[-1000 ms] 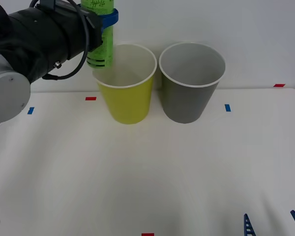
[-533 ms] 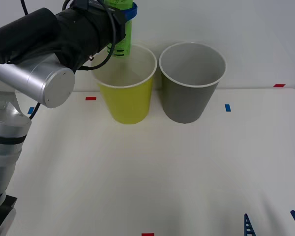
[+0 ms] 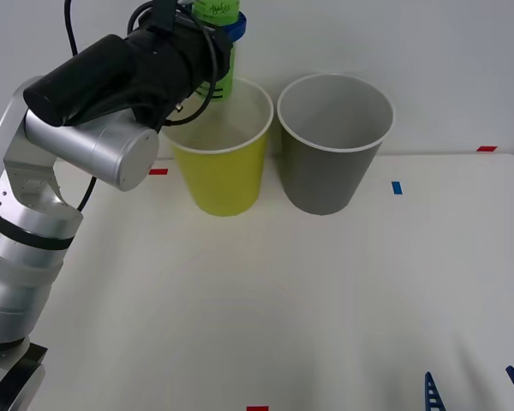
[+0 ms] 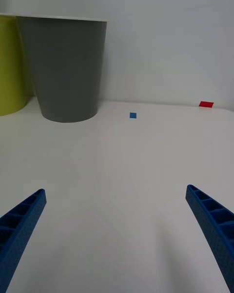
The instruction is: Put cans in the gray bin and PET bottles in the light green bin.
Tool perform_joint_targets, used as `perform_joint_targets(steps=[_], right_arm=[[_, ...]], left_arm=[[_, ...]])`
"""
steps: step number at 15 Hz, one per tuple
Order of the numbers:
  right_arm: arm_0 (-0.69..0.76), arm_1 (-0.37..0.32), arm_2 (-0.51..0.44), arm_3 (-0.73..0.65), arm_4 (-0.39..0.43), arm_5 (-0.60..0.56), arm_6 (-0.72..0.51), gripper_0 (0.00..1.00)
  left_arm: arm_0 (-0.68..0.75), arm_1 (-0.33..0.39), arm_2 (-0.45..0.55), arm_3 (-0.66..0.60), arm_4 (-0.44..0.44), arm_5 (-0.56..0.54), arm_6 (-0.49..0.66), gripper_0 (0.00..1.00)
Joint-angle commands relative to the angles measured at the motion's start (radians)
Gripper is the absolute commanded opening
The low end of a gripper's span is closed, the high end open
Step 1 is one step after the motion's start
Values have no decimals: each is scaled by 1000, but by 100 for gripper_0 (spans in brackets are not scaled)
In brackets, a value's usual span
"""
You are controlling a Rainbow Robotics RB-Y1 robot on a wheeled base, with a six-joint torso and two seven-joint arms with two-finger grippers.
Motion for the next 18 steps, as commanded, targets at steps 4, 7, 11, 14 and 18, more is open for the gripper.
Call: perform_joint_targets(steps=[4,7,11,14,18], right_arm=[[0,0,0,0,0,0,0,100],[0,0,0,0,0,0,0,100],[0,0,0,0,0,0,0,100],[0,0,0,0,0,0,0,100],[0,0,0,0,0,0,0,100]], left_arm=[[-2,-4,0,0,18,-10,32,0],[0,-4,0,0,18,-15,40,100],[1,4,0,-1,1,-18,40,100],[1,23,1,-18,57,-25,56,100],[16,81,5,-95,87,-25,67,100]])
